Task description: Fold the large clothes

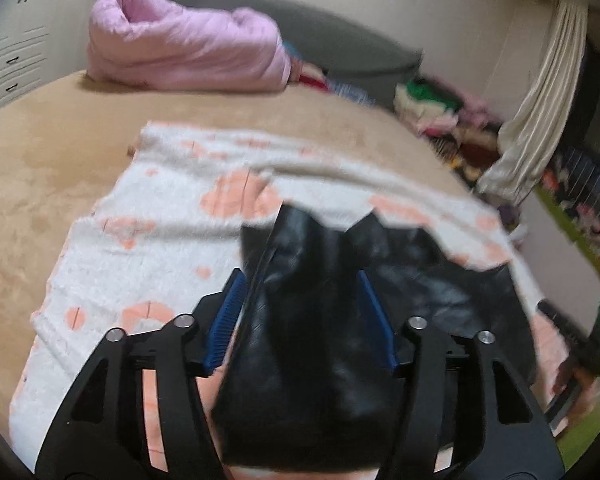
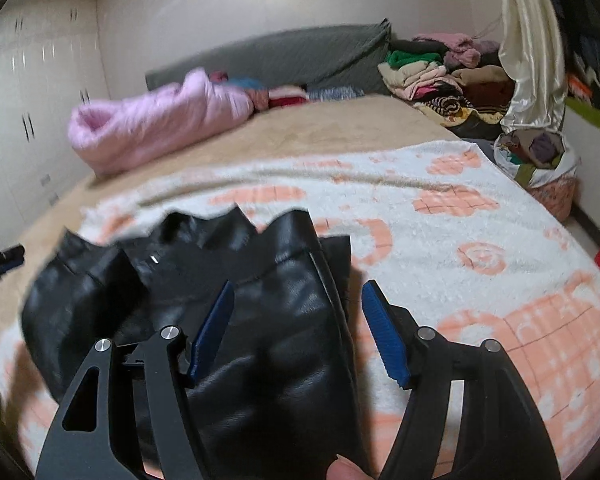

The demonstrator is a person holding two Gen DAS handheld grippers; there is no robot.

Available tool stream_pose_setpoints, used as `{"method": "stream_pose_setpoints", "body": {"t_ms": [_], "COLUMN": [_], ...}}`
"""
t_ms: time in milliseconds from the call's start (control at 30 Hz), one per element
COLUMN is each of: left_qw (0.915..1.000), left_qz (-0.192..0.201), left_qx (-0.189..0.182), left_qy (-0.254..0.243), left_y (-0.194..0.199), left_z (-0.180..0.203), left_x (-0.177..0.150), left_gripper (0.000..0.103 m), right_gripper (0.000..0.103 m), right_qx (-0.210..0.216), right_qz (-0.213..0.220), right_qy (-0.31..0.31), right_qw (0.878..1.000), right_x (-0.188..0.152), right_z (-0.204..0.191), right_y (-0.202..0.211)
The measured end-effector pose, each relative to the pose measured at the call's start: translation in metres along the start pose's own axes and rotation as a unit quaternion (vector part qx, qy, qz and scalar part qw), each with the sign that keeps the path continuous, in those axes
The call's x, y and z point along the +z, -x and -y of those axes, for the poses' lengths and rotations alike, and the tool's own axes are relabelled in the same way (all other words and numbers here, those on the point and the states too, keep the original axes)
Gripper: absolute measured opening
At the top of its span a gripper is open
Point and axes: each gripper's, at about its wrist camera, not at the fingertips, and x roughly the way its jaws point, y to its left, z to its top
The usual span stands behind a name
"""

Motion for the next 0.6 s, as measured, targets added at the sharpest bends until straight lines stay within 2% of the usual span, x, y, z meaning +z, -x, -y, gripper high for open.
{"method": "stream_pose_setpoints", "body": {"t_ms": [67, 200, 233, 267, 333, 367, 400, 467, 600], "left_qw": [0.9996, 0.9984, 0.9978, 0.9975, 0.9972, 0.9969, 0.9968, 0.9972, 0.9974], "left_qz": [-0.018, -0.050, -0.060, -0.063, -0.056, -0.051, -0.043, -0.022, 0.024], "left_qx": [0.018, 0.024, 0.022, 0.020, 0.030, 0.033, 0.036, 0.036, 0.013], "left_qy": [-0.011, -0.012, -0.018, -0.026, -0.038, -0.049, -0.057, -0.061, -0.067], "left_y": [-0.017, -0.044, -0.050, -0.054, -0.055, -0.054, -0.051, -0.040, -0.014], "left_z": [-0.004, -0.009, -0.008, -0.005, 0.001, 0.005, 0.009, 0.012, 0.020], "left_x": [-0.005, -0.014, -0.016, -0.016, -0.018, -0.018, -0.018, -0.013, 0.016], "left_gripper": [0.055, 0.054, 0.050, 0.035, 0.026, 0.014, 0.007, 0.004, 0.002], "right_gripper": [0.065, 0.064, 0.061, 0.057, 0.032, 0.022, 0.013, 0.009, 0.007], "right_qx": [-0.006, -0.018, -0.019, -0.022, -0.028, -0.036, -0.042, -0.028, 0.008], "right_qz": [-0.012, -0.040, -0.043, -0.046, -0.046, -0.045, -0.042, -0.031, 0.035], "right_qy": [0.022, 0.037, 0.039, 0.045, 0.062, 0.069, 0.070, 0.043, -0.029], "right_qw": [1.000, 0.998, 0.998, 0.998, 0.997, 0.996, 0.996, 0.998, 0.999], "right_x": [-0.001, -0.002, -0.003, -0.003, -0.004, -0.004, -0.003, 0.002, 0.030], "right_z": [-0.004, -0.005, -0.005, -0.006, -0.010, -0.011, -0.012, -0.007, 0.015], "right_y": [-0.012, -0.032, -0.035, -0.041, -0.047, -0.050, -0.051, -0.047, -0.017]}}
